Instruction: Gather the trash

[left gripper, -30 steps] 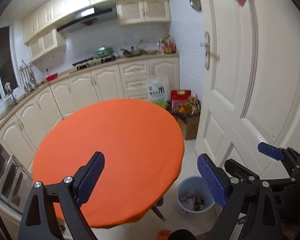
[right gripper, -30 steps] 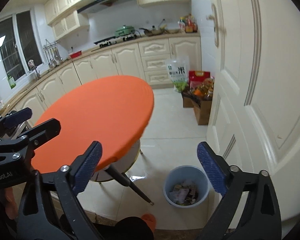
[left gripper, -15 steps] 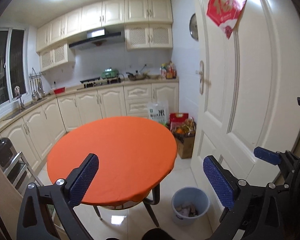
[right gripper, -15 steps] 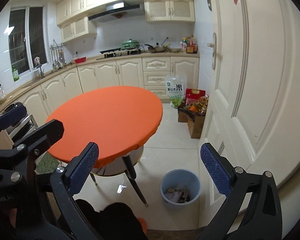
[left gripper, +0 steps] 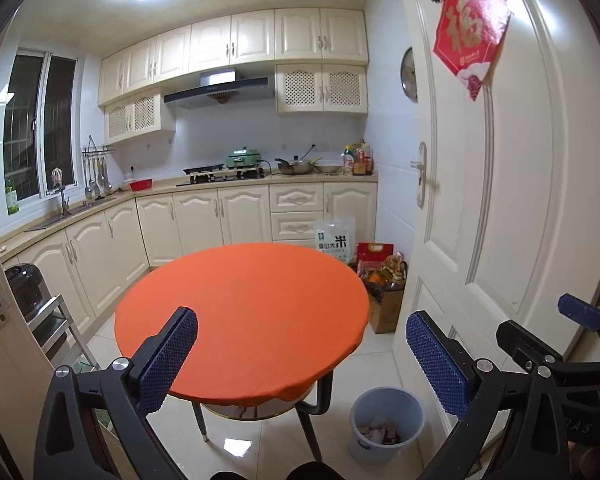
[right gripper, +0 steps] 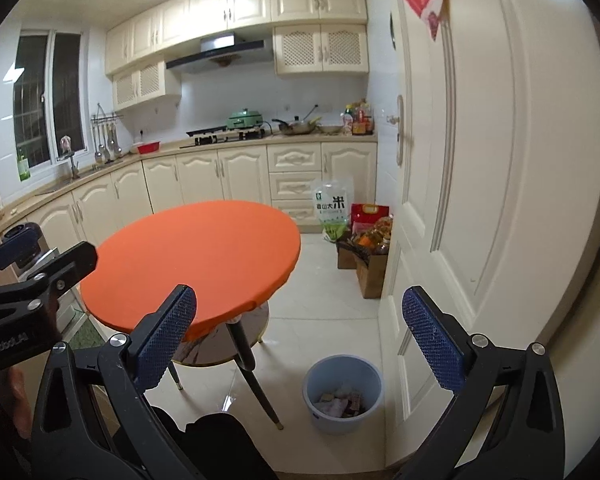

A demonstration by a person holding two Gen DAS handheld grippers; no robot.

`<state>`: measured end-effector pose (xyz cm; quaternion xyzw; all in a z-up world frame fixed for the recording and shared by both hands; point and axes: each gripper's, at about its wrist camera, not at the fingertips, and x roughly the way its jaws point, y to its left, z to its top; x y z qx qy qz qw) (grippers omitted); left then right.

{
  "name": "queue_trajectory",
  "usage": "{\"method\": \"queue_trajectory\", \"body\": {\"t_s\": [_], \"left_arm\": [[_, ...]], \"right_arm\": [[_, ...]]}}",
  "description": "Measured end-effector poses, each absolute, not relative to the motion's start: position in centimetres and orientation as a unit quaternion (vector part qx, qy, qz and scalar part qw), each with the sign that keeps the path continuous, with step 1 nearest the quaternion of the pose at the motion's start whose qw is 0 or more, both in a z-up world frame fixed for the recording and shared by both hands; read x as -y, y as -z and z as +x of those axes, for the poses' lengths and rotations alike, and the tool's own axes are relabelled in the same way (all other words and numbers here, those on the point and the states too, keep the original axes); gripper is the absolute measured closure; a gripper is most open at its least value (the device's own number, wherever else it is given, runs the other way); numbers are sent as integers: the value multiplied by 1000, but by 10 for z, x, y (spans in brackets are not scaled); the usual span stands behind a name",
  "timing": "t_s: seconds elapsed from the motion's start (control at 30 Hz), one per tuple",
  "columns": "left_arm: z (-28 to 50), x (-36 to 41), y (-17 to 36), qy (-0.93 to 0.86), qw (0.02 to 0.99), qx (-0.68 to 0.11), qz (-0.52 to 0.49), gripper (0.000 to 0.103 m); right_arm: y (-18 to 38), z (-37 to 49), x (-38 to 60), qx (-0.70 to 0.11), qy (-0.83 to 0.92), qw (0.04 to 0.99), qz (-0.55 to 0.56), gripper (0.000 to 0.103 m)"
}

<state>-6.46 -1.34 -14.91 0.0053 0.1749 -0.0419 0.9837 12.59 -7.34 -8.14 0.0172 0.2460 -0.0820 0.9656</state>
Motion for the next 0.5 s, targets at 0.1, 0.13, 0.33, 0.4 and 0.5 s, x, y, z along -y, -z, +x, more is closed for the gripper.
{"method": "queue_trajectory", "body": {"t_s": [0.1, 0.13, 0.33, 0.4, 0.5], "left_arm": [[-58, 15, 145, 40, 984, -174, 12, 1], [-48, 17, 140, 39, 984, -175, 12, 1], [-28, 22, 127, 43, 984, -172, 12, 1], [-28, 20, 125, 43, 985, -169, 10, 1], [-31, 17, 124, 42, 985, -165, 8, 1]], "right_arm": [[80, 127, 71, -244, 77, 967, 14, 0], [80, 128, 71, -242, 74, 967, 15, 0], [78, 126, 73, -235, 77, 969, 15, 0], [78, 124, 73, -231, 78, 970, 13, 0], [75, 121, 73, -225, 77, 971, 10, 0]]}}
